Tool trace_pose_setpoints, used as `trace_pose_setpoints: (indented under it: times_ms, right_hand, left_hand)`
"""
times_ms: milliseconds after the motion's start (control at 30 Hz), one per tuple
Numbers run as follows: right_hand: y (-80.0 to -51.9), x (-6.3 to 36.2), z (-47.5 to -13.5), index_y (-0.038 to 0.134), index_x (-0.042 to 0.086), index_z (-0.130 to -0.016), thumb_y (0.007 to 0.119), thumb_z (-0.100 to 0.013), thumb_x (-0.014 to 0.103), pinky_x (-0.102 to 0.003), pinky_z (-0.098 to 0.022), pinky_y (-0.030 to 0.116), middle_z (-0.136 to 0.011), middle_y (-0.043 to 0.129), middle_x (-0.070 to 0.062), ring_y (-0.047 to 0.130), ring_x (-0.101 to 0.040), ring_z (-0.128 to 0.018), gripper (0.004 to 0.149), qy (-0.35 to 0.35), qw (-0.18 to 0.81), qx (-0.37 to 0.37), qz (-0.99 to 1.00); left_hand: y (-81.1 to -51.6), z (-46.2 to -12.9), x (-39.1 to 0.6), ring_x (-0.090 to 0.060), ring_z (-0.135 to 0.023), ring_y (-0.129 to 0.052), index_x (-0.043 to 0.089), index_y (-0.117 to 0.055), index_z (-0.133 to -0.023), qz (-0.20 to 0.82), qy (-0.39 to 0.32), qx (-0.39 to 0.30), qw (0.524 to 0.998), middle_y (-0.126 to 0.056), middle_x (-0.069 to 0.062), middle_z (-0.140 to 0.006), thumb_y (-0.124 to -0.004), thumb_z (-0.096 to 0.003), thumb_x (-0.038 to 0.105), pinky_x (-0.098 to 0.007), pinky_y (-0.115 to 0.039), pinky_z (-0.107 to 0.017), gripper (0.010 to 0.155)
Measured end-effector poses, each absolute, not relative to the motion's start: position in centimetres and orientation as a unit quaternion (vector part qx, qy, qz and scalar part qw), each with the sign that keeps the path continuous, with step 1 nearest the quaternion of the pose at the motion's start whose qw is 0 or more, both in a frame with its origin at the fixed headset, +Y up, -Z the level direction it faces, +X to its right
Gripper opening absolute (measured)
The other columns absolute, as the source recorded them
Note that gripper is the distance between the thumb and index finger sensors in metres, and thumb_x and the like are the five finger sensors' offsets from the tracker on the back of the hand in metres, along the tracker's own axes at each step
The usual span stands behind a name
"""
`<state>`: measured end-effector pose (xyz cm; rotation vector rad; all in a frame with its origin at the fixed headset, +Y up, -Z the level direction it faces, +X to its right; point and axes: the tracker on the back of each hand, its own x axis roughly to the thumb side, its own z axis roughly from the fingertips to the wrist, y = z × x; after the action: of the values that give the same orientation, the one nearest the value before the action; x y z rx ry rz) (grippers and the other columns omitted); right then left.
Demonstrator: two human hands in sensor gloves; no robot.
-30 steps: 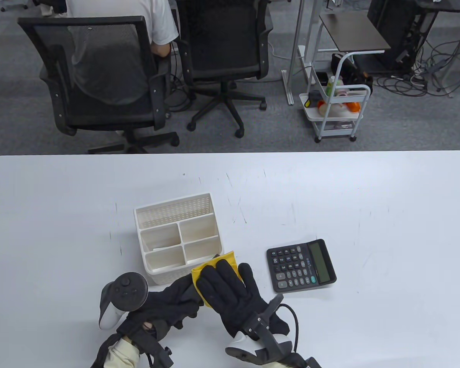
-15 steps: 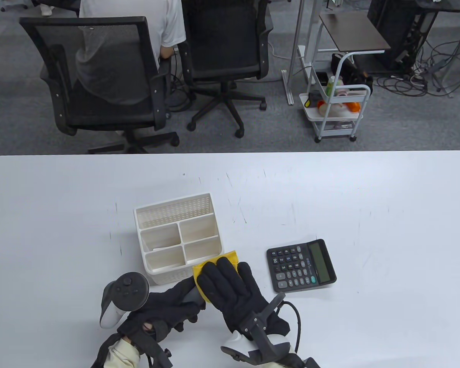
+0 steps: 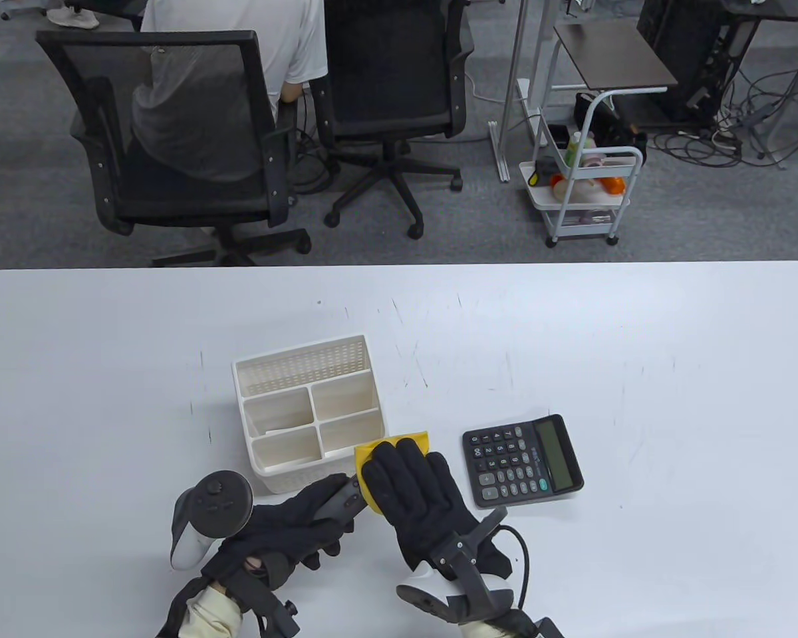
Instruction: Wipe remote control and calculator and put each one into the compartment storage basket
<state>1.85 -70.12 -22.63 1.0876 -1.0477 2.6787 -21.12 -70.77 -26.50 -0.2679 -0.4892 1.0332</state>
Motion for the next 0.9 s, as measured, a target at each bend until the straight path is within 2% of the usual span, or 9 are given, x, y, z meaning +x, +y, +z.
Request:
trace_pose_setpoints:
  times_ms: [233, 367, 900]
  right_hand:
    - [-70.5, 0.2, -21.6, 0.051, 0.015, -0.11, 0.069, -0.056, 0.018, -0.062, -0.068, 0.05, -0.117, 0.05, -0.014, 0.044, -0.039, -0.105, 0.056, -0.329, 0.002, 0.413, 0.85]
    - [-70.6, 0.0, -21.9, 0.047, 0.014, -0.11, 0.069, -0.057, 0.018, -0.061, -0.068, 0.051, -0.117, 0.048, -0.015, 0.045, -0.04, -0.104, 0.058, -0.336, -0.029, 0.409, 0.848]
    - [-70.1, 1.2, -22.5, 0.047, 0.013, -0.11, 0.069, -0.057, 0.017, -0.058, -0.068, 0.052, -0.117, 0.048, -0.015, 0.046, -0.04, -0.103, 0.058, -0.358, -0.024, 0.361, 0.861]
  left_hand:
    - [-70.9, -26.5, -21.1, -0.021, -0.057, -0.106, 0.016, -0.058, -0.108, 0.495, -0.225, -0.122, 0.831, -0.093, -0.009, -0.087, -0.081, -0.0498, 0.028, -0.029, -0.095, -0.031, 0.064]
    - [-70.9, -26.6, -21.3, -0.02, -0.057, -0.106, 0.016, -0.058, -0.108, 0.493, -0.224, -0.119, 0.832, -0.092, -0.009, -0.087, -0.081, -0.0499, 0.028, -0.029, -0.095, -0.031, 0.064]
    - [-70.8, -26.7, -21.2, -0.019, -0.057, -0.105, 0.017, -0.058, -0.108, 0.484, -0.236, -0.109, 0.835, -0.092, -0.008, -0.087, -0.081, -0.05, 0.029, -0.029, -0.094, -0.032, 0.064]
